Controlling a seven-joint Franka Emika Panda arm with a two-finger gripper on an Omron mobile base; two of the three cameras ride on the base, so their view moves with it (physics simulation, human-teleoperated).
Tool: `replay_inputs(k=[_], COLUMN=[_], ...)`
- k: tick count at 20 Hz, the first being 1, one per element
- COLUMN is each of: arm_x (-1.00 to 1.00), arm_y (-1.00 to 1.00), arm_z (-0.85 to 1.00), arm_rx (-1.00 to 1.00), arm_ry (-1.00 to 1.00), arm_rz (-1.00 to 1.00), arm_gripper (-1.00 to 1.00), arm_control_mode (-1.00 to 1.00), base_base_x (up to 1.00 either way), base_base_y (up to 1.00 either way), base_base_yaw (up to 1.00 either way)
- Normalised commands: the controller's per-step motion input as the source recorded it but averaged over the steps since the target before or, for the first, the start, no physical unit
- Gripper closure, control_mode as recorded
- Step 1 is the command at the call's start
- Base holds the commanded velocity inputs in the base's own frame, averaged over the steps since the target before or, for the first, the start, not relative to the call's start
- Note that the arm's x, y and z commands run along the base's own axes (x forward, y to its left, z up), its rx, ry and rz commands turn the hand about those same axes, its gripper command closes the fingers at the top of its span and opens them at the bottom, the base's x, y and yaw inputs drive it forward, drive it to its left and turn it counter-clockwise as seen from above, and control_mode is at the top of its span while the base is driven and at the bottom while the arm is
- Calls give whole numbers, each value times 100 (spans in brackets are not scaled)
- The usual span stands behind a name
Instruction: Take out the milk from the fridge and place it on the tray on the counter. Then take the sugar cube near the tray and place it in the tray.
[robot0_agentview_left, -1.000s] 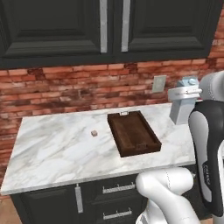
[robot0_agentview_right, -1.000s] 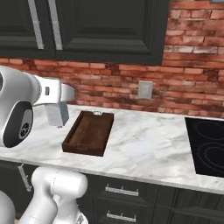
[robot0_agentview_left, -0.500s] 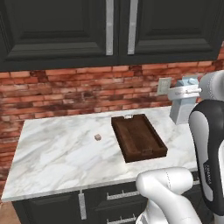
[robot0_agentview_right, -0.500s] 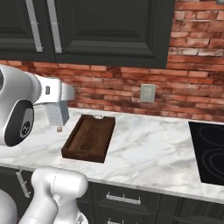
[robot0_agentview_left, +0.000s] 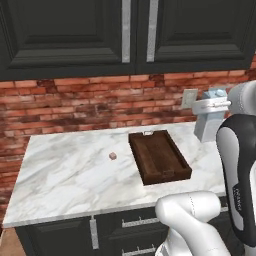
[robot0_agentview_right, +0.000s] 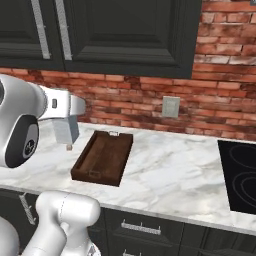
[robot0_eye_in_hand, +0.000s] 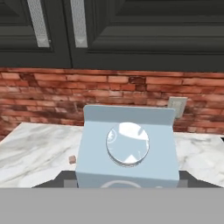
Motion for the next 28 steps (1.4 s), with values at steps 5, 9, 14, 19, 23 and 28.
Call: replay_inputs(k=[5, 9, 14, 19, 23, 28], arm_x=[15, 4, 22, 68, 71, 58], arm_y=[3, -3, -21, -18, -28, -41], arm_z=[-76, -84, -52, -33, -35, -41], arm_rx=[8, 2, 0, 0, 0, 0], arm_ry=[0, -6, -15, 1, 8, -1], arm_rz=[17, 13, 8, 9, 11, 17], arm_gripper=[100, 100, 100, 100, 100, 100], arm_control_mode=[-100, -100, -100, -100, -100, -100], base_base_x=[0, 0, 0, 0, 0, 0], base_base_y=[0, 0, 0, 0, 0, 0], base_base_yaw=[0, 0, 0, 0, 0, 0])
